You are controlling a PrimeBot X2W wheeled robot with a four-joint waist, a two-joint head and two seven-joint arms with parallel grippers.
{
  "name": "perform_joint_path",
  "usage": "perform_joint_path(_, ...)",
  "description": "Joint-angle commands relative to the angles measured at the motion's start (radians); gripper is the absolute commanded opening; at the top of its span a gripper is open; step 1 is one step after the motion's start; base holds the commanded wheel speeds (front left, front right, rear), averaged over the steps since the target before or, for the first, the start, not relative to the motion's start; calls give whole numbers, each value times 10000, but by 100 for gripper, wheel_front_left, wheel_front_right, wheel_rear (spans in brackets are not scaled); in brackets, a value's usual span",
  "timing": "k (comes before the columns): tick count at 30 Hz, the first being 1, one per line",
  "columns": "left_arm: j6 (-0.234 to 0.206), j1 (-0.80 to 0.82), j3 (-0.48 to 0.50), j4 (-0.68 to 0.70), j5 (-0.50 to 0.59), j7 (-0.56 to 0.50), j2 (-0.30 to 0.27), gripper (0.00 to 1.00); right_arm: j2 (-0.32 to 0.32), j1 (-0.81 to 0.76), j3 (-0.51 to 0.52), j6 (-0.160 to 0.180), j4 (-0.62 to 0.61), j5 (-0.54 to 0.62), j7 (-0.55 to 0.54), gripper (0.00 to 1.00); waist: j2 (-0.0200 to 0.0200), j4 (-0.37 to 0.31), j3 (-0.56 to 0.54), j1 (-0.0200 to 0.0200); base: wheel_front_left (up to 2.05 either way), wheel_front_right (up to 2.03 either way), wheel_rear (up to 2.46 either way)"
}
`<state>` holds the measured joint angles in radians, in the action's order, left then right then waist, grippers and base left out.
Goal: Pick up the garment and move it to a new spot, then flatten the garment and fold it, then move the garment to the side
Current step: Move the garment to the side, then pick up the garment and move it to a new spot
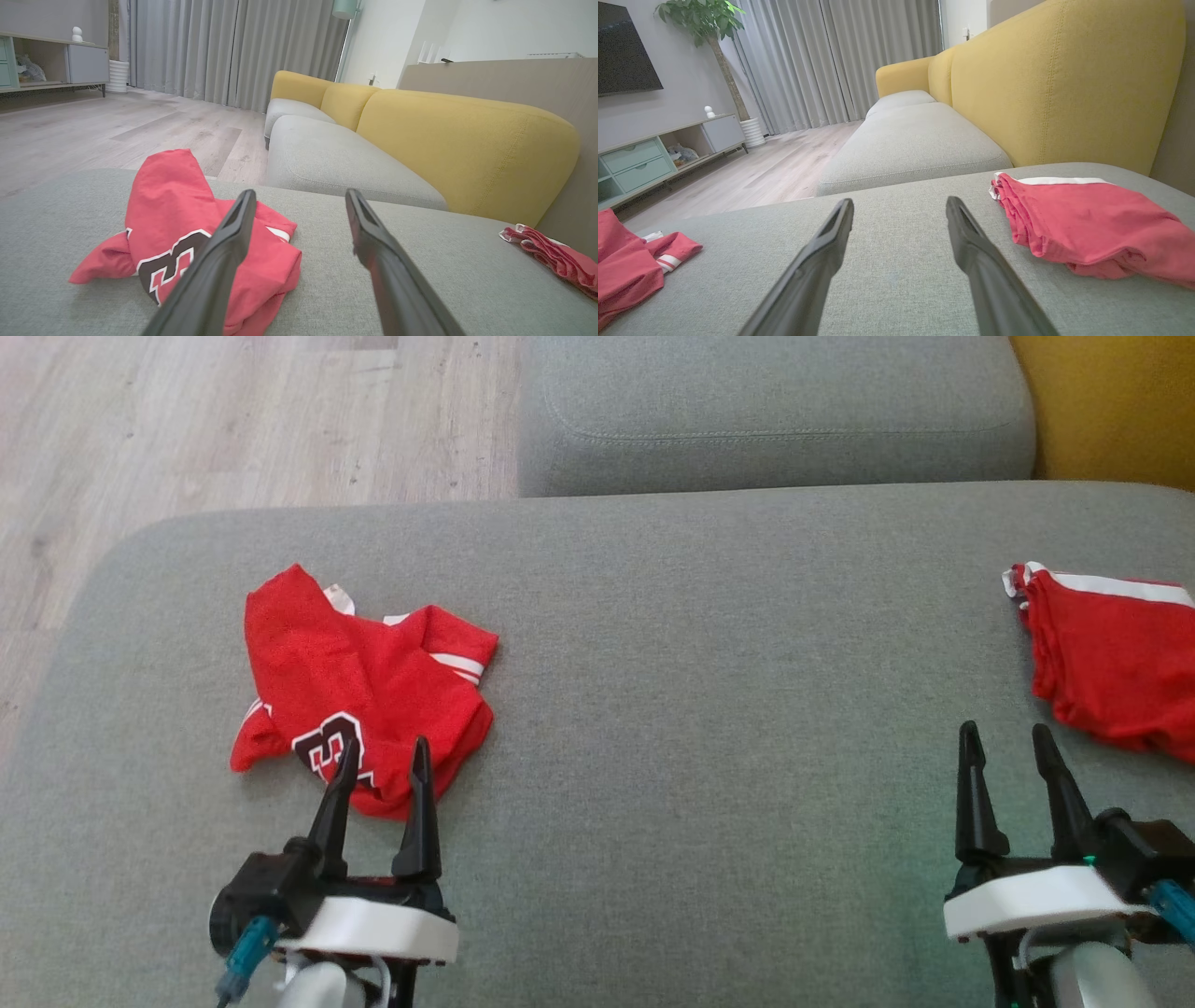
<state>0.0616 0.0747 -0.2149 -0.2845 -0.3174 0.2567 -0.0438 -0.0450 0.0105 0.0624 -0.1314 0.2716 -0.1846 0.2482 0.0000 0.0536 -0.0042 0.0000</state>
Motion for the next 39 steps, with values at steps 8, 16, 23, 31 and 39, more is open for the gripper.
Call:
perform_joint_path(8,-70,429,297,268,-25,51,-64,100,-54,288,-299,7,-383,-52,133,100,0,73,-6,0,0,0,0)
perform_joint_path(16,-101,412,293,223,-46,51,-64,100,-53,209,-317,7,-375,-182,134,100,0,162,-45,0,0,0,0)
perform_joint_path(23,-245,479,461,90,-6,51,-64,100,-53,163,-807,7,-449,-312,135,100,0,1110,-106,0,0,0,0)
perform_joint_path(31,-204,513,762,63,95,51,-64,100,-53,114,-1422,7,-393,-520,135,100,0,2470,-96,0,0,0,0)
perform_joint_path(39,-128,416,1024,53,166,51,-64,100,-53,184,-1954,7,-289,-702,135,100,0,3395,-91,0,0,0,0)
